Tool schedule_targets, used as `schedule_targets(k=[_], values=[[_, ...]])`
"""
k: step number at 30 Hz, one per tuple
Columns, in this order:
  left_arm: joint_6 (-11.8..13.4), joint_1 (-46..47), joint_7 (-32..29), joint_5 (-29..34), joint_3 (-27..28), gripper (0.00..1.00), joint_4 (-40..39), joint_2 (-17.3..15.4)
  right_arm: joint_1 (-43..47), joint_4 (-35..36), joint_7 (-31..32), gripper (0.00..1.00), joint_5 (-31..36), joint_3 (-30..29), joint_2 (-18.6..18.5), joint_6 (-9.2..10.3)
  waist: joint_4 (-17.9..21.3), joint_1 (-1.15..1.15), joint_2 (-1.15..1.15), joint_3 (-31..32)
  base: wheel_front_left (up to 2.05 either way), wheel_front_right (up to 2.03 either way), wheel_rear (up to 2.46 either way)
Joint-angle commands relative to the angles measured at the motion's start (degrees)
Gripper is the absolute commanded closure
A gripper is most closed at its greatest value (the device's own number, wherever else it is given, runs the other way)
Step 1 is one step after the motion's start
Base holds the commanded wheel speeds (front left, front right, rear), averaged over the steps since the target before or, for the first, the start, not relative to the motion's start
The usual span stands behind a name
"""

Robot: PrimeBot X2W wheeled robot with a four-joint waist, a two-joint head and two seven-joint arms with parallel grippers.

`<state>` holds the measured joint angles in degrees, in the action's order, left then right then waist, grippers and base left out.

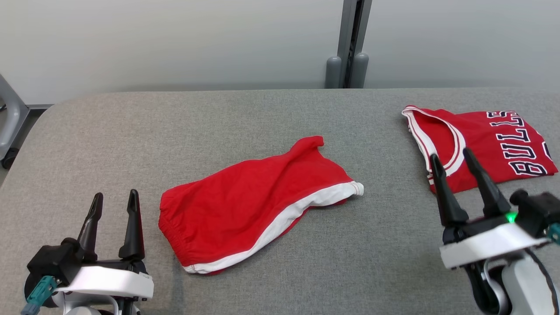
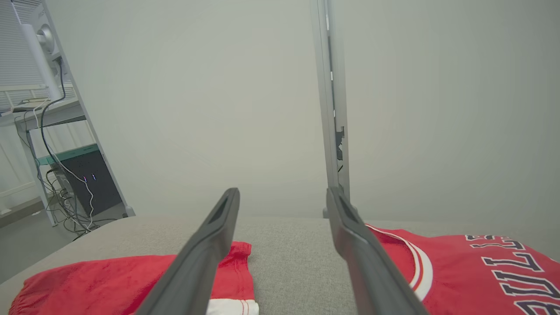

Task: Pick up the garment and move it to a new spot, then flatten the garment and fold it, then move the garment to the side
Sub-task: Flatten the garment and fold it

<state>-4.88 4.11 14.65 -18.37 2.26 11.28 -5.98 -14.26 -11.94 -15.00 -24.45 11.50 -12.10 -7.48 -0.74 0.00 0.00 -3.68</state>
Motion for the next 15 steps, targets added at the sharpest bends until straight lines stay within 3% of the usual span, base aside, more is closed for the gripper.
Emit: schedule_targets(k=[1,7,15], values=[[0.4,-0.3,0.1,-0.5,0.2,0.0,-0.3,0.1,2.0,0.8,-0.2,0.0,0.6,-1.1,0.9,-0.05,0.0,0.0,0.0,-0.1,0.0,0.0,0.0],[0.7,-1.1,0.2,-0.8,-0.1,0.0,-0.5,0.3,7.0,0.9,-0.2,0.0,0.9,-3.4,4.2,-0.05,0.0,0.0,0.0,-0.3,0.0,0.0,0.0],[1.1,-0.8,0.3,-0.7,-0.7,0.0,-0.5,0.4,5.8,-1.2,-0.2,0.0,1.2,-1.9,4.6,-0.05,-0.2,0.0,0.0,0.1,0.0,0.0,0.0]])
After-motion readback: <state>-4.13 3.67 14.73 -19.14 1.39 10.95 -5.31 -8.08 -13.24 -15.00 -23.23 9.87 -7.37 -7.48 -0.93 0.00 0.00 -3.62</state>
